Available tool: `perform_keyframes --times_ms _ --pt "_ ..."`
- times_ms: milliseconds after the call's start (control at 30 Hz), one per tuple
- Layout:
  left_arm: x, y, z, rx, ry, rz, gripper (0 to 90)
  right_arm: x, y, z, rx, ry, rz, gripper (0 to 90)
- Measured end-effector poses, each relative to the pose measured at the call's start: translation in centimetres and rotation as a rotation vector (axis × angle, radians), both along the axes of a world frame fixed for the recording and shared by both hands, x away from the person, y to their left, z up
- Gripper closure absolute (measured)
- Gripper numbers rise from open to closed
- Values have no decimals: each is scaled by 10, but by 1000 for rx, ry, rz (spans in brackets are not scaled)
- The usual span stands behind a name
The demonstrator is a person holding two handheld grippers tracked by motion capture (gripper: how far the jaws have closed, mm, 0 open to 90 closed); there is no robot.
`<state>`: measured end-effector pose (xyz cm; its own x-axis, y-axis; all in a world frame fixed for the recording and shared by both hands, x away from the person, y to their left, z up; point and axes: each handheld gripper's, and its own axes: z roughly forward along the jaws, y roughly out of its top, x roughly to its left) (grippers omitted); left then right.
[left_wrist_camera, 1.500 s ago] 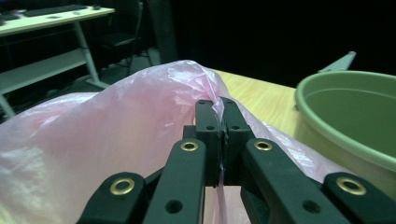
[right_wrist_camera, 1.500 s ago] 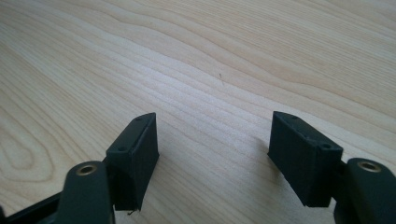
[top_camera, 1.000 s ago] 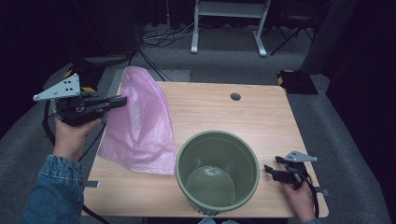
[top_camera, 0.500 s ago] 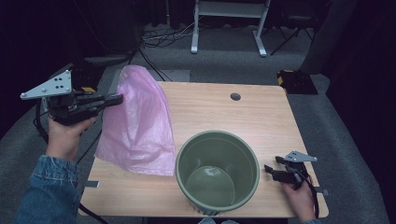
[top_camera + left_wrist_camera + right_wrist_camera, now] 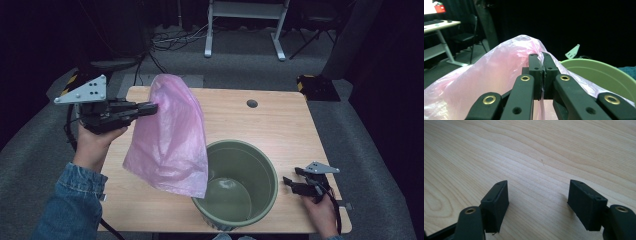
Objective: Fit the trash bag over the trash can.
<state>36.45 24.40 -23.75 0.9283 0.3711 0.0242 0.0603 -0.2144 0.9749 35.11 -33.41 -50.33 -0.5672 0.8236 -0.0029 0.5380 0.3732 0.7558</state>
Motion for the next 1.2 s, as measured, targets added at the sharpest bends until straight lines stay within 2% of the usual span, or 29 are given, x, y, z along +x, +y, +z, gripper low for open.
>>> perform_keyframes --times_ms 33,200,233,267,300,433,467,500,533,567,733,933,1200 --pt "0 0 0 0 0 0 883 0 0 0 0 0 0 326" --pt "7 -28 1 5 10 -35 883 0 1 0 0 0 3 314" --pt "7 -28 1 5 10 -35 883 0 1 0 0 0 3 314" --pt "9 -38 3 8 12 -50 883 0 1 0 0 1 4 313" --pt "9 -38 3 8 12 -50 883 0 1 0 0 1 4 313" --pt "11 -57 4 16 12 -76 883 0 1 0 -1 2 5 310" --pt "12 -66 4 20 15 -85 883 0 1 0 0 2 6 310" --pt "12 -66 4 20 15 -85 883 0 1 0 0 2 6 310" --pt "14 -75 3 17 19 -99 883 0 1 0 -2 3 9 308" --pt "14 -75 3 17 19 -99 883 0 1 0 -2 3 9 308" --pt "18 -101 -2 36 28 -114 883 0 1 0 -3 0 15 306" --pt "23 -118 -7 27 30 -119 882 0 1 0 -3 0 16 305" --pt "25 -133 -11 19 28 -127 882 0 1 0 -5 2 20 303"
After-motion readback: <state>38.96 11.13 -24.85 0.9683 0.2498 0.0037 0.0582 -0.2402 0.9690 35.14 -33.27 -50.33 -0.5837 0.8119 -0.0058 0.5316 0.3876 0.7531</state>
